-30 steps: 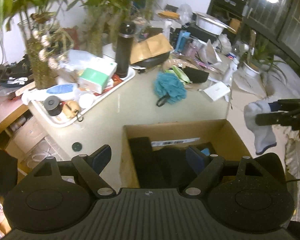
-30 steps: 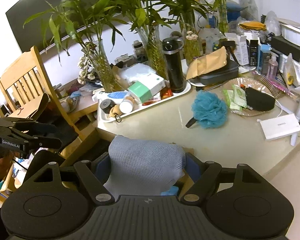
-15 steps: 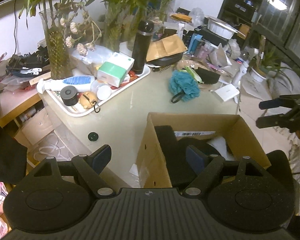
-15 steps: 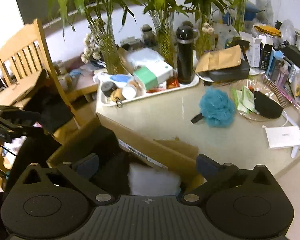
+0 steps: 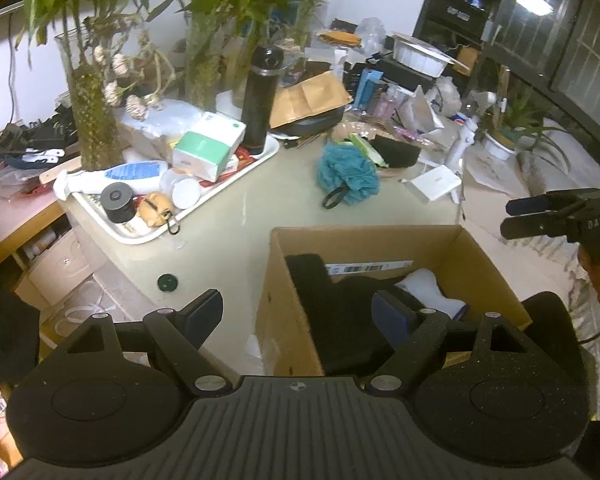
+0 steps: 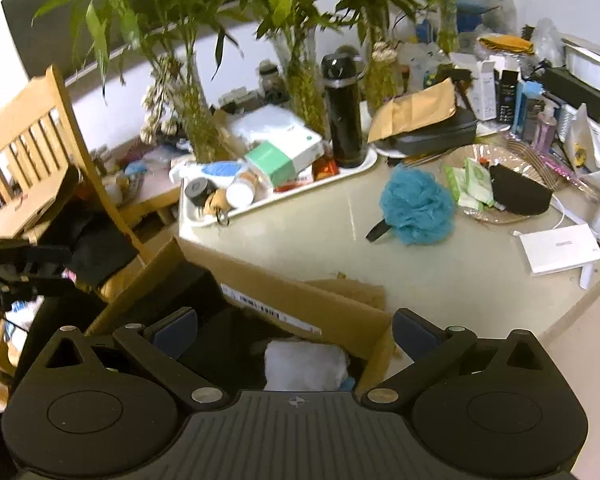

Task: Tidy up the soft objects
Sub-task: 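Lower both items into the box and open both tools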

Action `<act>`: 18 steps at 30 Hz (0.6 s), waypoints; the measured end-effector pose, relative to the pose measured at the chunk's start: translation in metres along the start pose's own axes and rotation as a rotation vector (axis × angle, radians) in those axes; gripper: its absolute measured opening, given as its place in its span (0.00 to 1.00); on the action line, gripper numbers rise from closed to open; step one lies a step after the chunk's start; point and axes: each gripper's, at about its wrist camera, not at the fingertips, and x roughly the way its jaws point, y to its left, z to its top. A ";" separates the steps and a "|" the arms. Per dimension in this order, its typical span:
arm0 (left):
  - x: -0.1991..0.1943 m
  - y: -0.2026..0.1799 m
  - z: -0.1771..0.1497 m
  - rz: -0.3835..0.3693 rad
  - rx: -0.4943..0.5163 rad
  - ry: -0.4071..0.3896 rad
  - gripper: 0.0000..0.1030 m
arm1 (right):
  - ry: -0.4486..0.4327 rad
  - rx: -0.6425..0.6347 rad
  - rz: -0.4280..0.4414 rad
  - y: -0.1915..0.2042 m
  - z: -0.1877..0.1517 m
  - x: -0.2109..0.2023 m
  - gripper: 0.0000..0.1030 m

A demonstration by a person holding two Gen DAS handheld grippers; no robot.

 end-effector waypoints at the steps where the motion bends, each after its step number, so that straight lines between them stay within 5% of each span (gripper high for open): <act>1: 0.000 -0.002 0.000 -0.003 0.005 -0.004 0.80 | -0.011 0.007 0.002 -0.002 0.000 -0.002 1.00; 18: 0.014 -0.028 0.011 -0.005 0.076 -0.014 0.80 | -0.047 0.059 -0.045 -0.022 -0.011 -0.007 1.00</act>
